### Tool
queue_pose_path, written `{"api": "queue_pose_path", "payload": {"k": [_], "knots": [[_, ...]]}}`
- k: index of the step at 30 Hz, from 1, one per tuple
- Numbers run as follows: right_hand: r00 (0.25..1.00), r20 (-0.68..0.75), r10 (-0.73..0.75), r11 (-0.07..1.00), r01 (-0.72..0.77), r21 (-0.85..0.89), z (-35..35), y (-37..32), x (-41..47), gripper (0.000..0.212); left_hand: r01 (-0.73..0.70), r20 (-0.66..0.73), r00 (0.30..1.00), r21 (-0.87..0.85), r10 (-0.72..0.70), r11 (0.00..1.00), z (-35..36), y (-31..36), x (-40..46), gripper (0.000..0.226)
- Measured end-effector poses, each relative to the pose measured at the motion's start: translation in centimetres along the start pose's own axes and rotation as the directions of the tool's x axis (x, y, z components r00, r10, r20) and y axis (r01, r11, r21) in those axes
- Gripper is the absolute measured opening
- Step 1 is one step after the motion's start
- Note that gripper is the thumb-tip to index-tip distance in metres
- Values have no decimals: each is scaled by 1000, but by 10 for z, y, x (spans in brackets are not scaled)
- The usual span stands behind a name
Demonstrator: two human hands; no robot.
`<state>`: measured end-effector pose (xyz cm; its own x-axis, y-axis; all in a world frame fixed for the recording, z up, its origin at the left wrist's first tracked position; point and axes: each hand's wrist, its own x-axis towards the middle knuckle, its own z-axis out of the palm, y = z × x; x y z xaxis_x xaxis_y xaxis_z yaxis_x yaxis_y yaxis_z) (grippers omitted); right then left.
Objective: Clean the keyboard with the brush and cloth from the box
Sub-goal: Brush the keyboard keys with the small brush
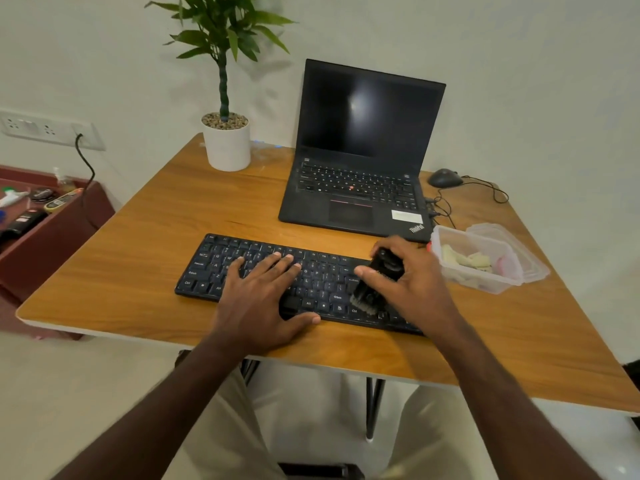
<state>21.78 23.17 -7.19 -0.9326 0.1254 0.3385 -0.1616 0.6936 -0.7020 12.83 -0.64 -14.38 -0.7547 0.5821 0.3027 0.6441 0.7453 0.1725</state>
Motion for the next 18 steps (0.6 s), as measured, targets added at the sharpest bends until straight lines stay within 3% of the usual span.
{"api": "queue_pose_path", "payload": {"k": [3,6,9,12,14,18], "knots": [[992,124,-20,1000,21,-4,18,-5,-10,24,3,8,1000,4,-3,1000,-1,1,0,100],[1000,16,16,996,-18,91,6,-11,0,21,11,19,1000,8,-11,1000,-2,1,0,100],[988,-145,57,997,-65,-47,2,-7,5,24,36,18,999,12,-36,999,-2,1,1,100],[995,-37,95,983,-100,-156,10,-1,-1,27,56,8,998,9,-56,998,-2,0,3,99],[989,-65,135,985,-141,-98,4,-3,0,26,59,5,998,6,-59,998,-2,0,3,99],[892,-313,327,938,-266,223,-10,-6,9,19,58,8,998,10,-58,998,-2,0,2,100]]}}
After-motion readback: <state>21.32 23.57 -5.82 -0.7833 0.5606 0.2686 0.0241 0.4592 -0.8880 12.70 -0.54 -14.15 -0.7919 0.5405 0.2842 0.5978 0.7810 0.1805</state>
